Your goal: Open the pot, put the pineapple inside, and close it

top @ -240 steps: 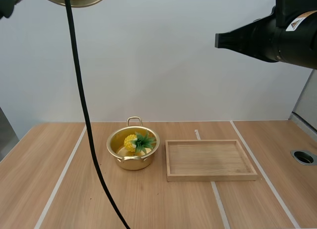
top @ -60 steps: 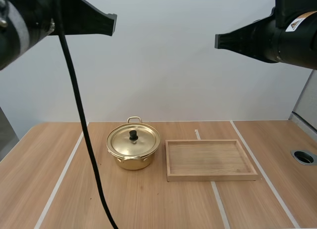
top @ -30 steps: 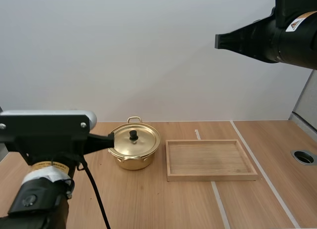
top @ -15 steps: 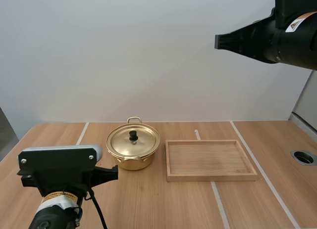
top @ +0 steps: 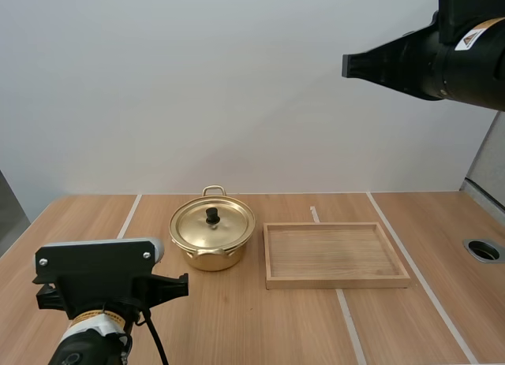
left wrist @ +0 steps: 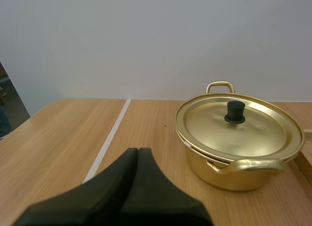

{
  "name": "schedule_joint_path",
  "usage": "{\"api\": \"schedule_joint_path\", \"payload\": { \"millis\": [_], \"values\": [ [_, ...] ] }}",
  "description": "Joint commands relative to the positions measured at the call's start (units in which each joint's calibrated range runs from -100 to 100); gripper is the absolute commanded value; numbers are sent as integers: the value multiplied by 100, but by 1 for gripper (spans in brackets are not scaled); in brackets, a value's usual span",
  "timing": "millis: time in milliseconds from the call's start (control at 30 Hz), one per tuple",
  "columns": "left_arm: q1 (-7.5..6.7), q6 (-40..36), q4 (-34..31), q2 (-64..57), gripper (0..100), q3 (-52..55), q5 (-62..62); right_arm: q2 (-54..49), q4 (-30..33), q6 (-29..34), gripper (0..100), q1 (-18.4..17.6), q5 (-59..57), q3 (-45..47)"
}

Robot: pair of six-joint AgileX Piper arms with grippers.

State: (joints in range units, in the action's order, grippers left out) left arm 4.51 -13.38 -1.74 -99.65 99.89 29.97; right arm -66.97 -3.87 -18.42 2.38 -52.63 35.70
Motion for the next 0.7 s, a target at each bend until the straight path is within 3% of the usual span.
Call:
{"api": "schedule_joint_path", "payload": {
  "millis": [0, 467, 567, 667],
  "values": [
    [-9, -24, -30, -35, 0, 11, -55, -62, 34, 17, 0, 29, 36, 16],
    [-9, -24, -30, -35, 0, 11, -55, -91, 73, 17, 0, 29, 37, 181],
    [-9, -24, -30, -35, 0, 11, -55, -404, 37, 17, 0, 29, 184, 857],
    [-9, -24, -30, -35, 0, 11, -55, -890, -167, 8, 0, 22, 1190, 2066]
  ]
}}
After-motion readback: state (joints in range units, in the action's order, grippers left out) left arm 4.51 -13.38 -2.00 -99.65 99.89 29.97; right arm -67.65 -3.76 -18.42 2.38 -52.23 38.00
